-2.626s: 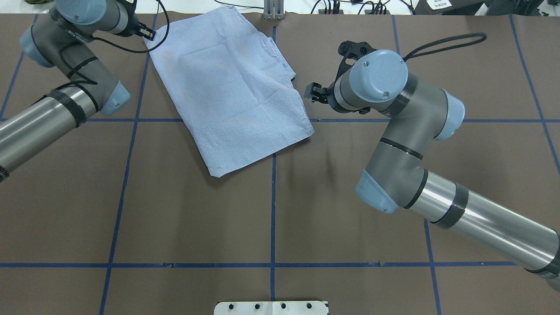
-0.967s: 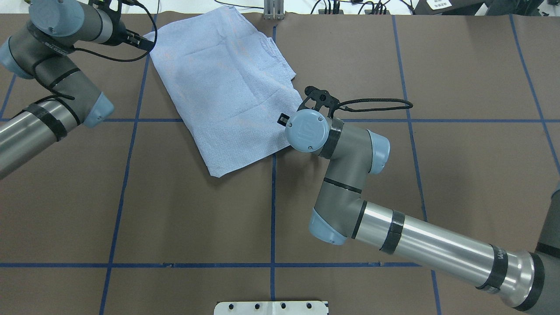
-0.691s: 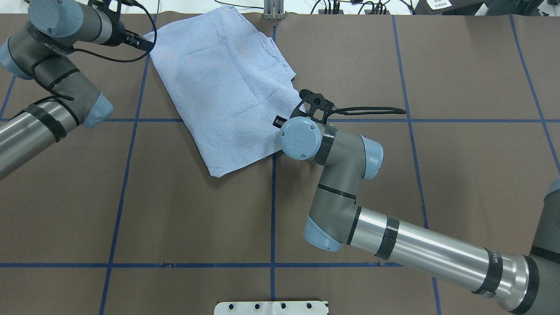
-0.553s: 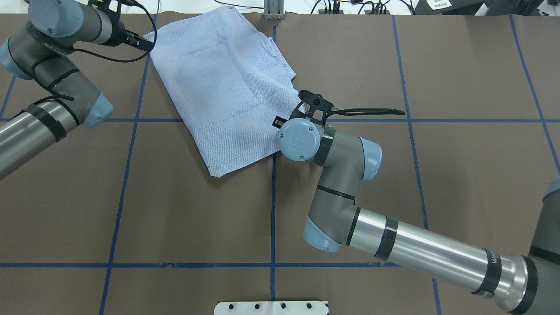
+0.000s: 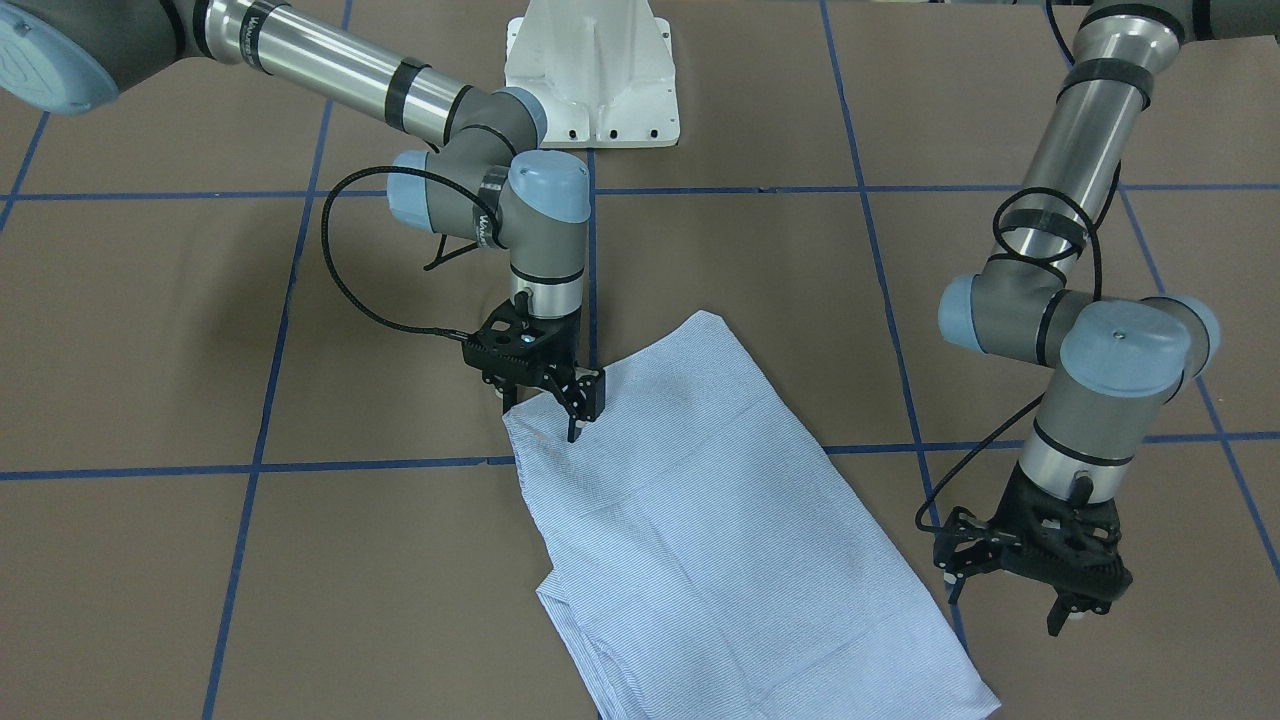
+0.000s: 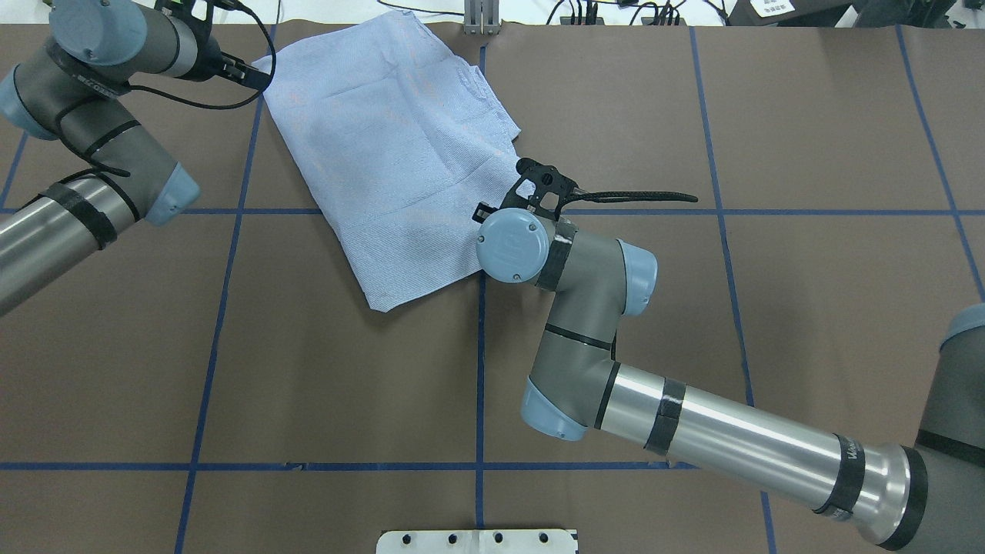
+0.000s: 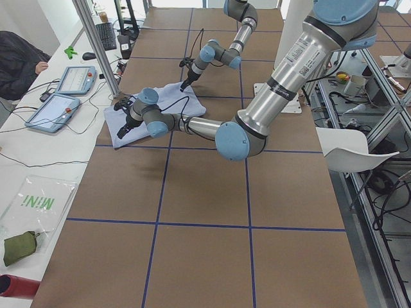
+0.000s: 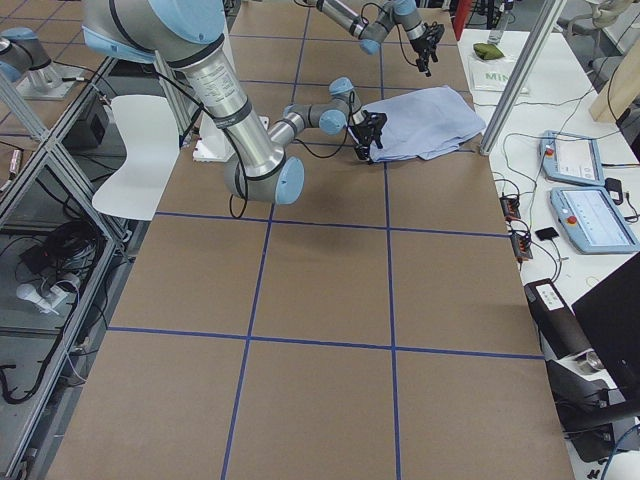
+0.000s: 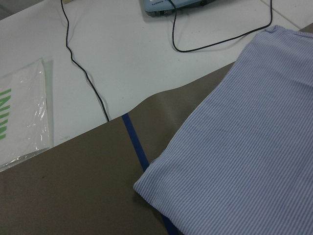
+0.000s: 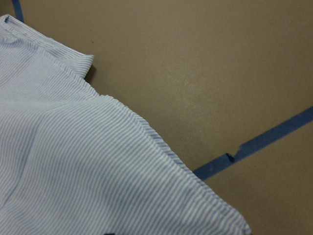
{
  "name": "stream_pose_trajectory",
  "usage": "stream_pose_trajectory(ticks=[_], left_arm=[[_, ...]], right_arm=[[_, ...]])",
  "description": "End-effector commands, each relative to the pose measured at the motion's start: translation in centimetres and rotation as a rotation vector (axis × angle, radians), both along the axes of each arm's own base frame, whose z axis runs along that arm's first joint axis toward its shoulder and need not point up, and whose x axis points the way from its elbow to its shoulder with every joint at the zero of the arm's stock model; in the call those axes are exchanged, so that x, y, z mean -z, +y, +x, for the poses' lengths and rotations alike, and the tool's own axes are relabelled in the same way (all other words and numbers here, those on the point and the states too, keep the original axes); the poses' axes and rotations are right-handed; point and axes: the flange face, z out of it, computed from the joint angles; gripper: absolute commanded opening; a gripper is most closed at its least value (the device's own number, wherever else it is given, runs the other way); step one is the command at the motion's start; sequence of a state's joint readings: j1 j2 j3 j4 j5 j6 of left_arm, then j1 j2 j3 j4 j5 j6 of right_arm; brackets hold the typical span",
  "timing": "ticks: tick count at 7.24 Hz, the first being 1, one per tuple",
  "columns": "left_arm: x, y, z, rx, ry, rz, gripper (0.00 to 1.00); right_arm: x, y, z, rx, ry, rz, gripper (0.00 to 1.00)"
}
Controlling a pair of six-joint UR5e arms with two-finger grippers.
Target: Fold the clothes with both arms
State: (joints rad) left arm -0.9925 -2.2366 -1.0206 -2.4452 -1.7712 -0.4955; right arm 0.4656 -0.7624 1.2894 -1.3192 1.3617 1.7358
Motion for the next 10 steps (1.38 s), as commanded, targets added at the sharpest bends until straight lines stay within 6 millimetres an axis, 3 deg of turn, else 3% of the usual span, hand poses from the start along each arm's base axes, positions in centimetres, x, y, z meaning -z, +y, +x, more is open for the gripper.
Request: stream_pose_trajectory(ticks=[1,2,3,4,8,10], left_arm=[[0.0,0.1,0.0,-0.009,0.006,-0.002,1.0],[-0.1,0.4,0.0,-0.017,0.011,-0.004,1.0],[-0.3,0.5,-0.1,-0.017,0.009,-0.007,1.0],[-0.2,0.5,-0.1,-0.017,0.01,-0.005,1.0],[0.1,0.6,-0.2,-0.017,0.014,0.001,1.0],[0.2,1.7,-0.9,-0.018,0.024,0.013,1.0]], right_arm=[[-0.3,-0.2,-0.4,0.0,0.013,-0.001,0.83],[-0.2,-0.2,-0.4,0.0,0.012,-0.001,0.68],[-0.2,-0.2,-0.4,-0.002,0.009,-0.002,0.42],[0.9,-0.2,-0.6,-0.006,-0.007,0.0,0.01],[1.8,-0.3,-0.5,-0.005,-0.018,0.003,0.0],[2.4,-0.4,-0.2,-0.001,-0.025,0.013,0.0]])
